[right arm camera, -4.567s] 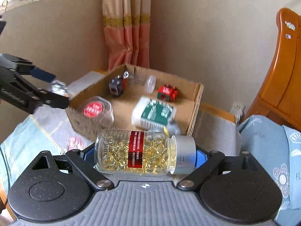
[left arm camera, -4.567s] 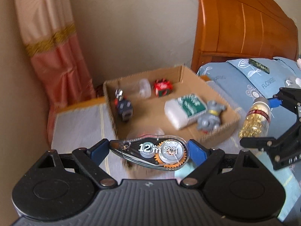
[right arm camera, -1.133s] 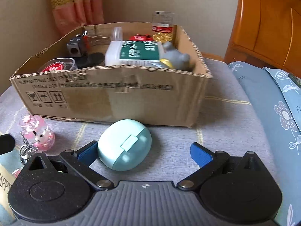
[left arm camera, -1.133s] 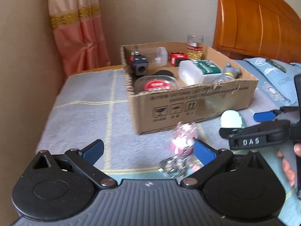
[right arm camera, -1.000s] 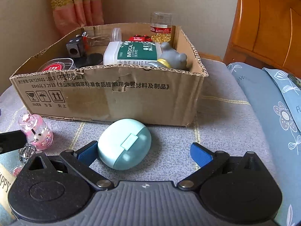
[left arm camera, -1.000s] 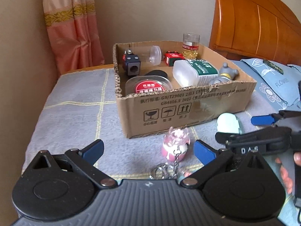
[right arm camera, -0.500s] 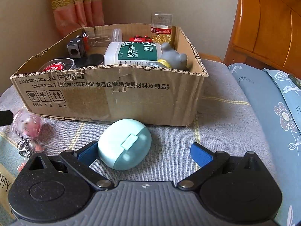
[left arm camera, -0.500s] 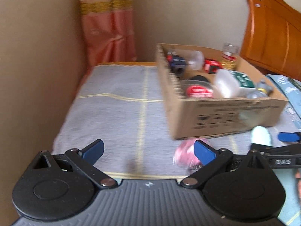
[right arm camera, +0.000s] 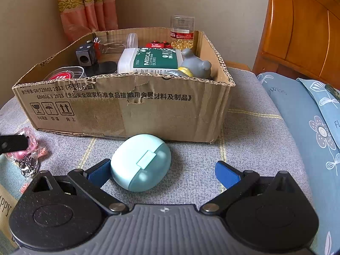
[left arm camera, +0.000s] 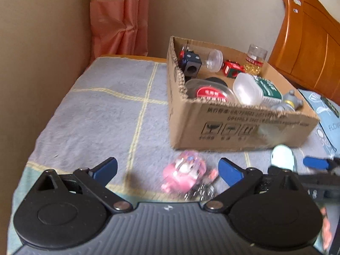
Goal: Organize rigid objects
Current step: 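Grasp the pink keychain bottle with the left tool while the right tool grasps the mint-green case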
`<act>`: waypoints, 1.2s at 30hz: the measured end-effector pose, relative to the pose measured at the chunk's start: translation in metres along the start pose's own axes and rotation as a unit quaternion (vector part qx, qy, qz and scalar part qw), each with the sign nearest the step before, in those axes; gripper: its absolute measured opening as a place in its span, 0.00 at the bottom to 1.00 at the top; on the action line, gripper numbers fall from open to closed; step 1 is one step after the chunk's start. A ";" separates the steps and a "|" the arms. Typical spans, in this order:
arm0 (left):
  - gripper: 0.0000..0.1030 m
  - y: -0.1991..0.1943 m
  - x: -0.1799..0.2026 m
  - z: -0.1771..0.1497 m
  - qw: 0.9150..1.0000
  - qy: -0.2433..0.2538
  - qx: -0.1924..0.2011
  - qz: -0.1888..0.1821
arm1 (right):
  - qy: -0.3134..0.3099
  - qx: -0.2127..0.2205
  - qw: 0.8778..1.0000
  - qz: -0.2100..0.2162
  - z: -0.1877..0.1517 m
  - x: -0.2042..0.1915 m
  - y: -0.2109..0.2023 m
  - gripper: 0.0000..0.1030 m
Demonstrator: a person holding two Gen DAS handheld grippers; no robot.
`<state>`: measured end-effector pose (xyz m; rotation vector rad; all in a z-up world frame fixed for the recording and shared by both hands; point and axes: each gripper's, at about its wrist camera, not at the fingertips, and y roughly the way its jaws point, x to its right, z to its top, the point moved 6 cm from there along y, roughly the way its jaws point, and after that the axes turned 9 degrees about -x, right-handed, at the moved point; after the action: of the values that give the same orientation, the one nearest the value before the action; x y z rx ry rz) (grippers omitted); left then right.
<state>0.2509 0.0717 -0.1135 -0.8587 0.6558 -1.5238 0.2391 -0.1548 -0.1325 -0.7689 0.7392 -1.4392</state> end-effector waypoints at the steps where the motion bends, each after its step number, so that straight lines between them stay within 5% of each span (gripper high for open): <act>1: 0.97 0.004 0.001 0.002 1.000 -0.003 -0.002 0.005 | 0.000 0.001 1.000 0.000 0.000 0.000 0.000 1.00; 12: 0.98 0.001 -0.027 -0.021 0.997 0.005 -0.022 0.072 | -0.006 0.006 1.000 0.004 -0.001 0.001 0.001 1.00; 18: 0.94 -0.012 -0.029 -0.031 0.997 -0.019 -0.023 0.075 | -0.010 0.010 1.000 0.007 -0.002 0.001 0.001 1.00; 22: 0.82 -0.017 -0.019 -0.034 0.998 0.001 -0.022 0.056 | -0.013 0.012 1.000 0.009 -0.003 0.002 0.001 1.00; 36: 0.82 -0.028 -0.045 -0.037 0.993 0.029 -0.028 0.110 | -0.017 0.013 1.000 0.013 -0.004 0.002 0.000 1.00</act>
<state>0.2055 0.1176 -0.1184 -0.7598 0.8111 -1.3410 0.2359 -0.1568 -0.1351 -0.7600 0.7007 -1.4061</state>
